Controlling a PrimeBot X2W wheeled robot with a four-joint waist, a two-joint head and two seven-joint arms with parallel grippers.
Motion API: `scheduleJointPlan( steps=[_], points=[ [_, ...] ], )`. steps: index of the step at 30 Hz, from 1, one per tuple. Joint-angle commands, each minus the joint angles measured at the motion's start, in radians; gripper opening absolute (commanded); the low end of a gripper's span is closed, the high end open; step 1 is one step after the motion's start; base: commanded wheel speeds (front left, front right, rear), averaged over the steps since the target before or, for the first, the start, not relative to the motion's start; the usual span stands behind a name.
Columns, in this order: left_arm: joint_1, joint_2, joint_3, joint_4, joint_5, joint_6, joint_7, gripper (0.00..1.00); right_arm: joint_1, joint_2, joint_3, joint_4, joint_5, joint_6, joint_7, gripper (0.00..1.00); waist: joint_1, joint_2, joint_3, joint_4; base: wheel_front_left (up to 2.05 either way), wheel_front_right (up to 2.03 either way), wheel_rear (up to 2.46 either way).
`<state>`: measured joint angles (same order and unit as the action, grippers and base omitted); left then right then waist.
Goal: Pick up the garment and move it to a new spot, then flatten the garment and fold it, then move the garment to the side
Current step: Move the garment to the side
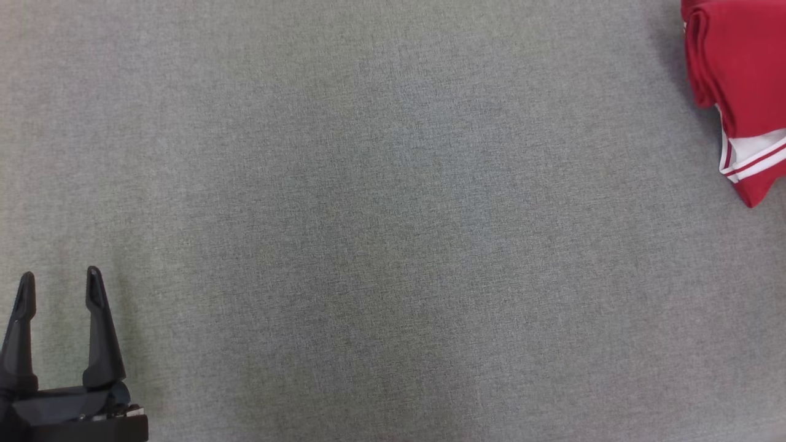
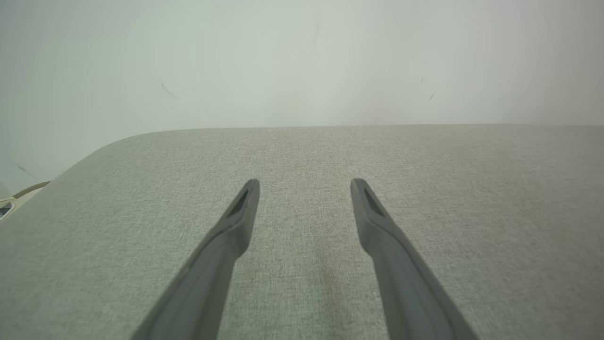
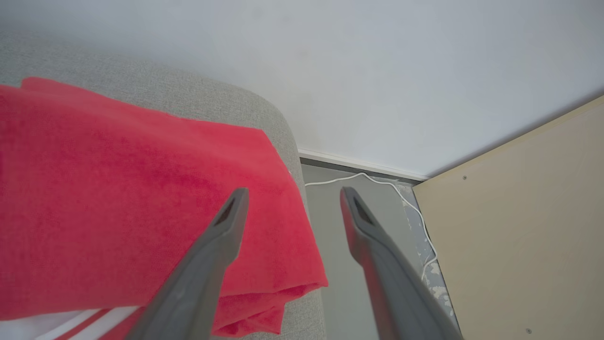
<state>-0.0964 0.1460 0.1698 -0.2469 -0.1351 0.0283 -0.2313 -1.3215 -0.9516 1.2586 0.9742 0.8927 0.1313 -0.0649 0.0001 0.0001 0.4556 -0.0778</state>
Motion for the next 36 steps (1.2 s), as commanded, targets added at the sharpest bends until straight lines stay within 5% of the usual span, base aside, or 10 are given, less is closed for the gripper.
scheduleJointPlan(
  steps=[1,18,36],
  points=[
    [0.007,0.003,0.0,0.004,-0.002,0.004,-0.007,1.0,-0.012,0.001,0.003,0.0,-0.009,-0.001,-0.004,1.0,-0.0001,-0.0001,-0.004,0.001,0.0,0.0,0.0],
    [0.034,-0.044,-0.017,0.115,-0.039,0.003,-0.031,1.0,0.072,0.127,-0.147,-0.049,0.096,-0.001,-0.201,1.0,-0.0001,-0.0001,-0.155,0.014,0.0,0.0,0.0],
    [0.08,-0.082,-0.045,0.183,-0.037,-0.015,-0.033,1.0,0.523,0.344,-0.652,-0.28,-0.17,-0.001,-0.2,1.0,-0.0001,-0.0001,-0.347,0.054,0.0,0.0,0.0]
  ],
)
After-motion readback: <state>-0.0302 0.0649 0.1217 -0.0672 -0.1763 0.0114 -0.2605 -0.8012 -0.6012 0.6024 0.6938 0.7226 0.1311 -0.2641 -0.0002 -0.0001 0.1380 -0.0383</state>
